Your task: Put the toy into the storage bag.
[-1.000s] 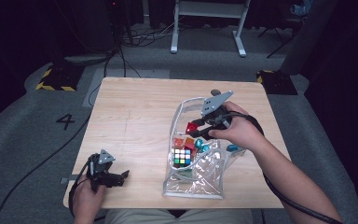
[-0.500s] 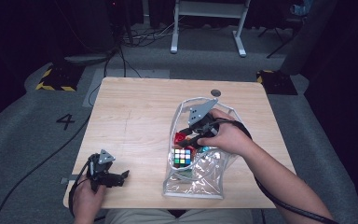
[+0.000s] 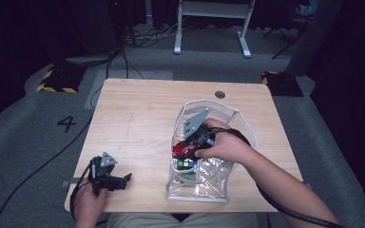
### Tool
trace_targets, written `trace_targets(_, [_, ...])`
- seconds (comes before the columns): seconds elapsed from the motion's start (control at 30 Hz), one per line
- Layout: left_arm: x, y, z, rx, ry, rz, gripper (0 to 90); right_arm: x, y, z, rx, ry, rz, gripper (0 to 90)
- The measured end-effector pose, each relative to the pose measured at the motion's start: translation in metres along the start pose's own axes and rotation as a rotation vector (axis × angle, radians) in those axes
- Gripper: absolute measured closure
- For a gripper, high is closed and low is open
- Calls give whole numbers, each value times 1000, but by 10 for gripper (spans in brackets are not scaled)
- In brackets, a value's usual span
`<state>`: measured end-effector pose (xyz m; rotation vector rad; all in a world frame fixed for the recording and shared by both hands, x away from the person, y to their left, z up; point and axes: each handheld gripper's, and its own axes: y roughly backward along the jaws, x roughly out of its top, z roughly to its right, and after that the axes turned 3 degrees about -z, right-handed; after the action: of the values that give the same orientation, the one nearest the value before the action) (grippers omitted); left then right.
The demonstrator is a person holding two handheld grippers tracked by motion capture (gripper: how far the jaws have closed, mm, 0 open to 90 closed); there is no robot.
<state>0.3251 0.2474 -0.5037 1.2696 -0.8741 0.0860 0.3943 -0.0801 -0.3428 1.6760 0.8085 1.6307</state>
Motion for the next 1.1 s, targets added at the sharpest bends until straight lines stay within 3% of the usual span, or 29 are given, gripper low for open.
trace_targets(0.77, [0,0,0,0,0,0,0,-2,-29,-15,111,4,-128,592])
trace_targets(1.1, [0,0,0,0,0,0,0,-2,-40,-18,127,13,-196,592])
